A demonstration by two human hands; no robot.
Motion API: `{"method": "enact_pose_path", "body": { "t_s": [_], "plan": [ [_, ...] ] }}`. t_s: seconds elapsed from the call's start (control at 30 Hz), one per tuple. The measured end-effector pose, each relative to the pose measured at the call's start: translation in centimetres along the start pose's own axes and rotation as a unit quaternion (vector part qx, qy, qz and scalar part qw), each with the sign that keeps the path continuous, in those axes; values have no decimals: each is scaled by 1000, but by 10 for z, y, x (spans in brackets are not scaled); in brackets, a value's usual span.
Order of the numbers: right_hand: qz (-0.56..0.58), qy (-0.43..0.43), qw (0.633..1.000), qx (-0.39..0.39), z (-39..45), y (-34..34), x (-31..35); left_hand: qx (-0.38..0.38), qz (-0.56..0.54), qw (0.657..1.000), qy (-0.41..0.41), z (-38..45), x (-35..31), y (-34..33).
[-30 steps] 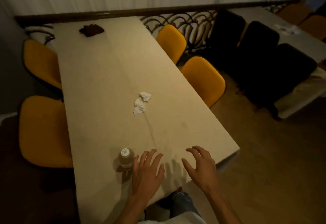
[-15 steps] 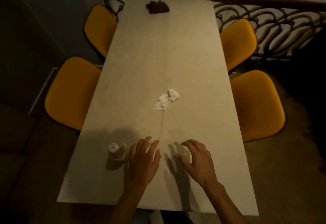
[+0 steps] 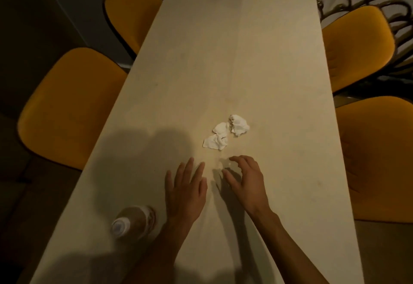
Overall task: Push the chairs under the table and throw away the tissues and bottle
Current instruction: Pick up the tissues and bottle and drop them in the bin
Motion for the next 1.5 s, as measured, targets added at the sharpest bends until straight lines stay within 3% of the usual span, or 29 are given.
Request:
{"method": "enact_pose_path", "body": {
  "t_s": [0.17,0.37,0.57,0.87,1.07,1.2,1.37,1.5],
  "plan": [
    [42,-18,999,-25,50,-35,2,-9,38,999,-6,6,3,-29],
    [-23,-54,998,-21,90,-86,-1,24,75,997,3,14,6,-39],
    [-55,41,995,-67,98,-103,-6,25,55,998,7,23,9,-41],
    [96,-5,995,36,72,-37,-4,12,20,1000,13,23,7,-41],
    [-109,94,979,144,125,-22,-6,4,10,1000,12,21,6,-36],
    [-162,61,957,232,155,-47,-5,2,7,1000,14,18,11,-39],
    [-98,100,983,121,147,-57,-8,-9,9,1000,10,19,13,-41],
    [-57,117,991,25,138,-27,-14,-23,4,1000,7,20,10,-39]
  ]
}}
Point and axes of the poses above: each hand's wrist, its own z-axis towards the middle knuckle, its own y-axis out of the back of the hand, x = y × z, the point moved 1 cm from there along z, towards the middle knuckle
